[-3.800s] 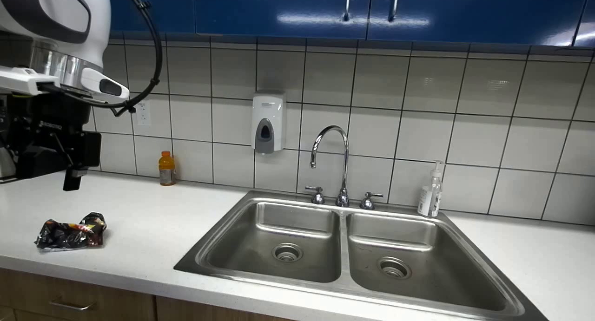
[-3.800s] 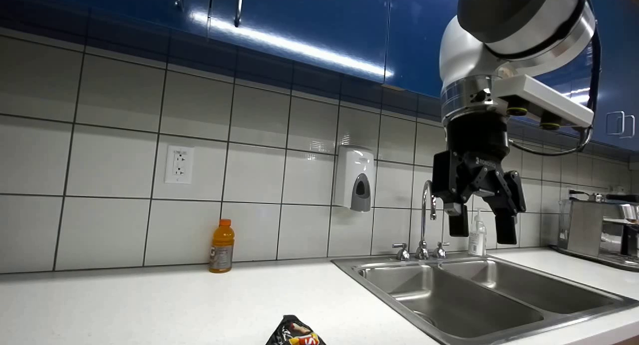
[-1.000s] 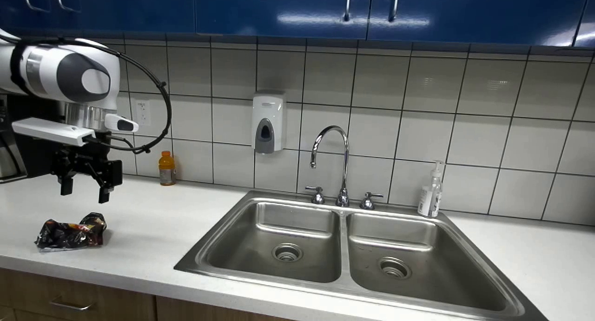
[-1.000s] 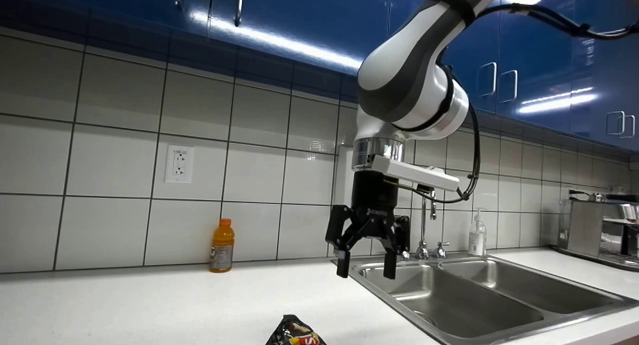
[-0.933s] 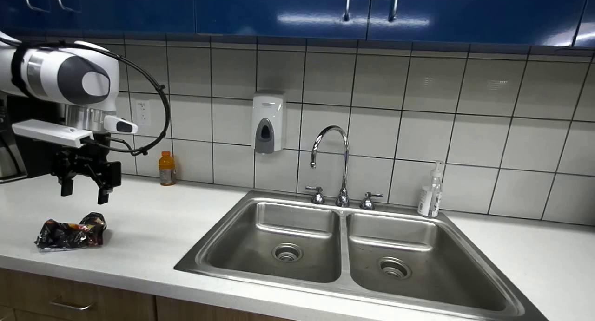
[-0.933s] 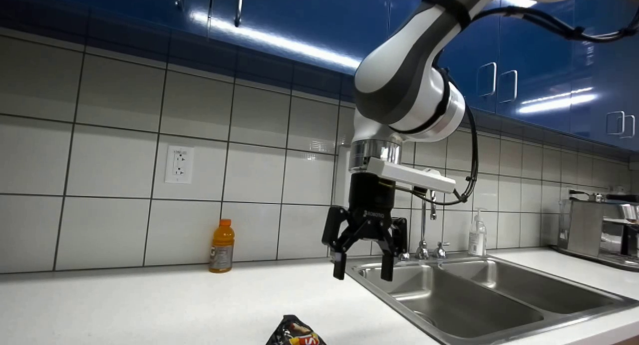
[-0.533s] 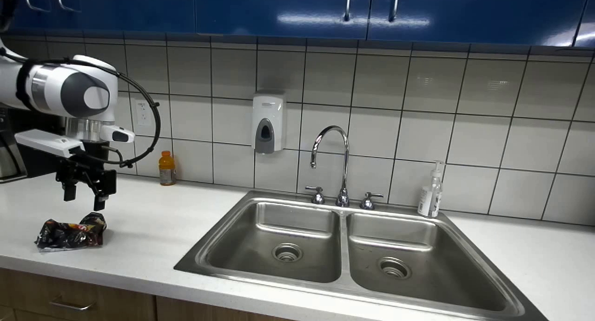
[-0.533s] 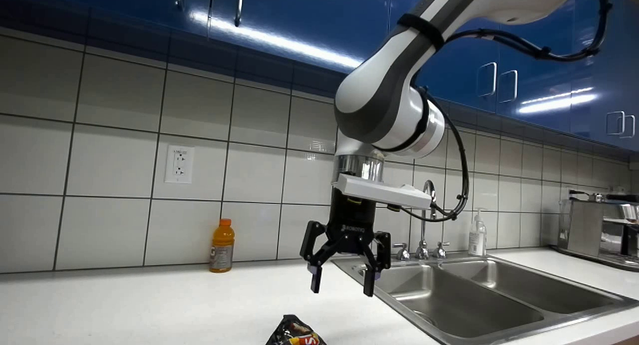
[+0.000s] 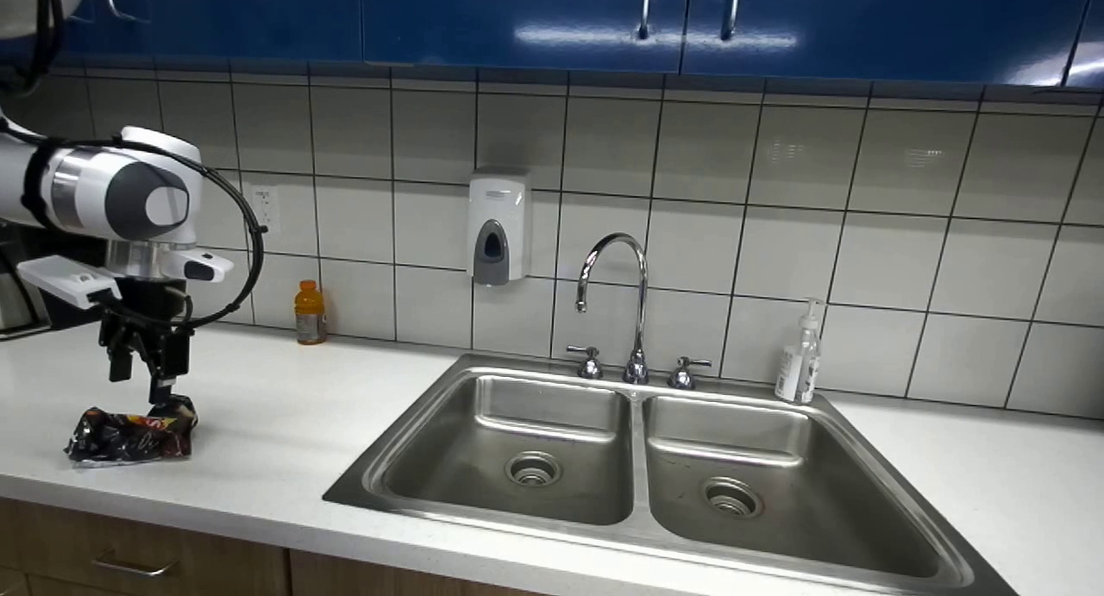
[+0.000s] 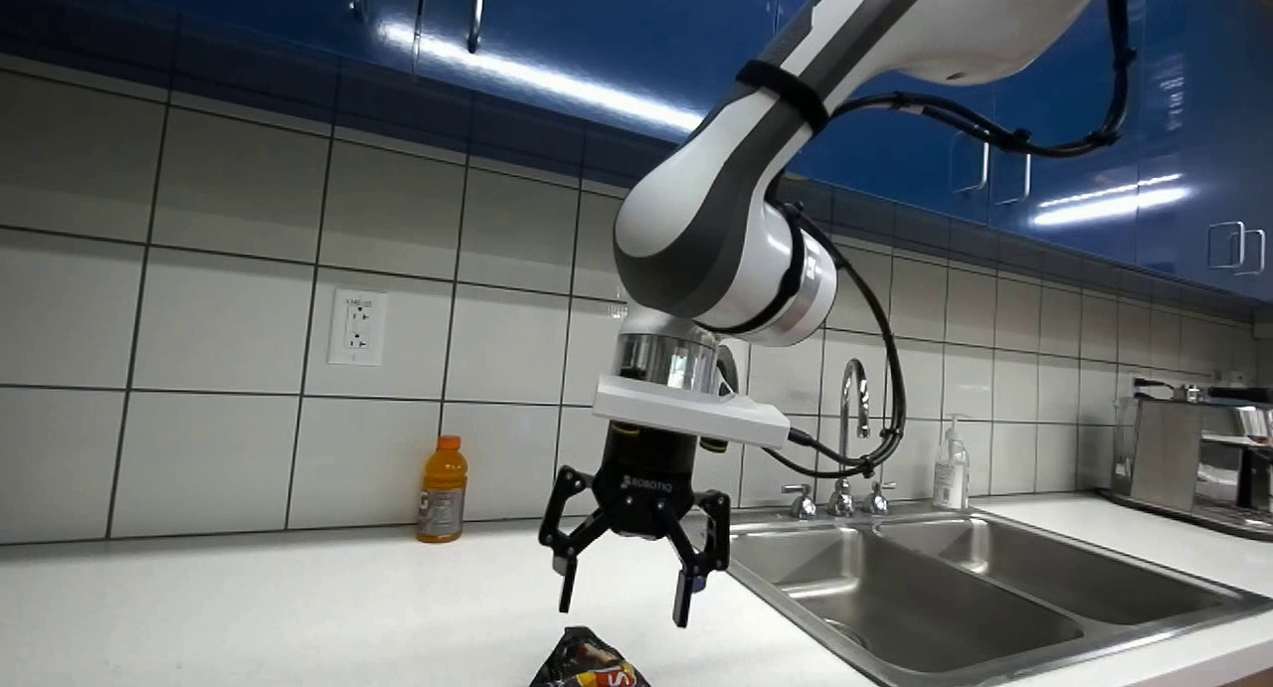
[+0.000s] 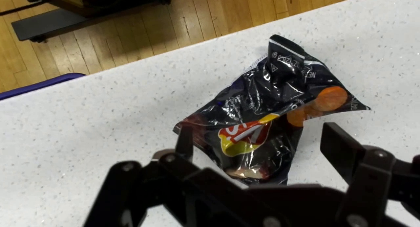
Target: Put the black packet in the sink
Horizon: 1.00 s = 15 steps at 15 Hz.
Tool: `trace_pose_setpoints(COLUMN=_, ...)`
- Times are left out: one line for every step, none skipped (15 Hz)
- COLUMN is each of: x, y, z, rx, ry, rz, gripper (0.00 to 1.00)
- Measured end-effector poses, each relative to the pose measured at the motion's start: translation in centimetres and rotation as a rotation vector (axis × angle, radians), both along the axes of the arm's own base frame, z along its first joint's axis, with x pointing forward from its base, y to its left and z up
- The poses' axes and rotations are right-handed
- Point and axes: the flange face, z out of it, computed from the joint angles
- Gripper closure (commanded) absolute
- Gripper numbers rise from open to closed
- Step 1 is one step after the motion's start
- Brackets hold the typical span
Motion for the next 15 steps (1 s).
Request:
trace_pose_setpoints(x=0.0, y=0.6, z=-0.2, rx=0.0, ry=0.003, rz=-0.016, gripper=0.0)
trace_pose_setpoints(x=-0.1, y=1.2, z=-0.4, rx=0.0, ry=0.005, rz=-0.031, gripper=0.0)
trace_pose_setpoints(x=-0.3, y=1.7, z=-0.6, rx=-0.001, ry=0.009, rz=-0.046, gripper=0.0)
trace_pose_setpoints(x=-0.4, y=2.2, z=-0.8, rx=-0.002, ry=0.011, rz=-0.058, gripper=0.0)
trace_pose_setpoints(x=-0.5, y=2.5, z=-0.9, rx=-0.002, ry=0.011, rz=-0.074, gripper=0.0)
trace_pose_setpoints(x=-0.6, y=2.7, z=-1.0, rx=-0.002, ry=0.01, rz=-0.09, gripper=0.0)
trace_pose_setpoints(x=-0.7, y=2.8, z=-1.1, rx=-0.002, ry=0.01, rz=-0.106, gripper=0.0)
trace_pose_setpoints(x=-0.7, y=2.9, z=-1.2, rx=-0.002, ry=0.01, rz=-0.122, gripper=0.0)
trace_pose_setpoints(x=-0.6, y=2.9, z=-1.3, rx=-0.002, ry=0.009, rz=-0.138, gripper=0.0)
trace_pose_setpoints(x=-0.6, y=2.9, z=-1.4, rx=-0.002, ry=0.008, rz=-0.154, gripper=0.0)
trace_pose_setpoints(x=-0.6, y=2.9, z=-1.5, rx=-0.002, ry=0.007, rz=-0.169, gripper=0.0)
trace_pose_setpoints(x=-0.6, y=2.9, z=-1.7, rx=-0.002, ry=0.007, rz=-0.182, gripper=0.0)
trace_pose_setpoints(x=-0.6, y=2.8, z=-1.9, rx=-0.002, ry=0.005, rz=-0.193, gripper=0.0)
trace_pose_setpoints(x=-0.7, y=2.9, z=-2.2, rx=-0.001, ry=0.003, rz=-0.203, gripper=0.0)
trace_pose_setpoints(x=-0.7, y=2.9, z=-2.6, rx=-0.002, ry=0.001, rz=-0.213, gripper=0.0)
